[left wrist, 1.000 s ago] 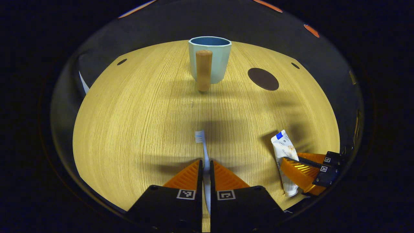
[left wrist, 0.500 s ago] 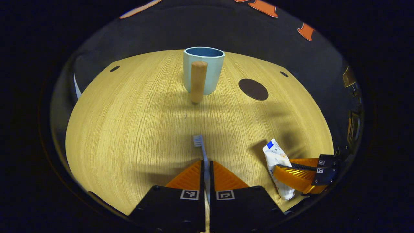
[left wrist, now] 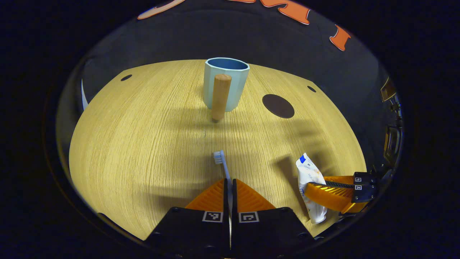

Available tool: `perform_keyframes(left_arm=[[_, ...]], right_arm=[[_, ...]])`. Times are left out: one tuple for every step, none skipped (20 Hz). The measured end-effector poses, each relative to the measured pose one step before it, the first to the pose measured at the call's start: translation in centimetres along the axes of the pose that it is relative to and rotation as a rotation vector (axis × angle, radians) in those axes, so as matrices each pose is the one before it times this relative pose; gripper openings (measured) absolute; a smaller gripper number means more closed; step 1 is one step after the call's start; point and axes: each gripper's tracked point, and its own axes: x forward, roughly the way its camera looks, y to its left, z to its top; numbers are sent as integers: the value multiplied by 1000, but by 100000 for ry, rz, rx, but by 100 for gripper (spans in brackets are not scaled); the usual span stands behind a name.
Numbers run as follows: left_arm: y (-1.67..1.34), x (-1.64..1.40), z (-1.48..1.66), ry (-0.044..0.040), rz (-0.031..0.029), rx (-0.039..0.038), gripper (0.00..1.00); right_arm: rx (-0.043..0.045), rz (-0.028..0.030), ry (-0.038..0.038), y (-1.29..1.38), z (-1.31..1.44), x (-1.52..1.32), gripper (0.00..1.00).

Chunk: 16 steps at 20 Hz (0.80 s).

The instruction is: Put the toothbrush and toothpaste on the desktop into the cup, then pick up the cup and place it on the coaster on the desktop.

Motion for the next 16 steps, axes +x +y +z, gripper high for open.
perform_keyframes(left_arm=[[384,-193,236,-1999,83,596,2],[285,-207,150,-2367,253,816,2],[363,-141,748,-3103,303,528,2],[-327,224,-428,-1718,595,73,1],[246,29,302,-2529,252,-121,0],[358,96,107,-2278,145,-159,0],[484,5,361,-2404,72,-320,1],[741,-284,655,-2585,-129,-51,1],[789,-341,637,-2525,202,156,1],[823,-523,533,-2493,-38,503,1],[748,-353,357,-1867,245,947,1],[663,-150,62,-1532,238,340,1],[417,-3,4,-1960,-239,-302,1],[214,174,-106,-1764,172,257,1],[147,114,184,-2176,58,529,1],[87,63,118,-2414,211,933,1]], right_arm=[[-812,-993,-1861,-132,190,-138,6],[-460,-484,-1128,-117,137,-12,6],[39,594,-1721,71,377,-70,6],[85,1139,-2569,175,575,-104,6],[-202,356,-1996,-11,460,-272,6],[-203,-112,-2094,-109,459,-353,6],[47,-355,-2137,-43,542,-132,6],[79,-416,-1656,6,235,11,6],[10,-681,-1451,-165,353,-55,6],[167,-890,-1316,-168,363,-48,6],[546,-841,-1067,-194,405,-67,5],[971,-955,-1343,-175,351,-173,6],[532,18,-2077,-7,621,-235,6],[-577,-352,-1527,43,455,-165,5],[-1495,-880,-1569,-33,522,-47,6],[-1806,-1277,-2128,-168,644,-161,6]])
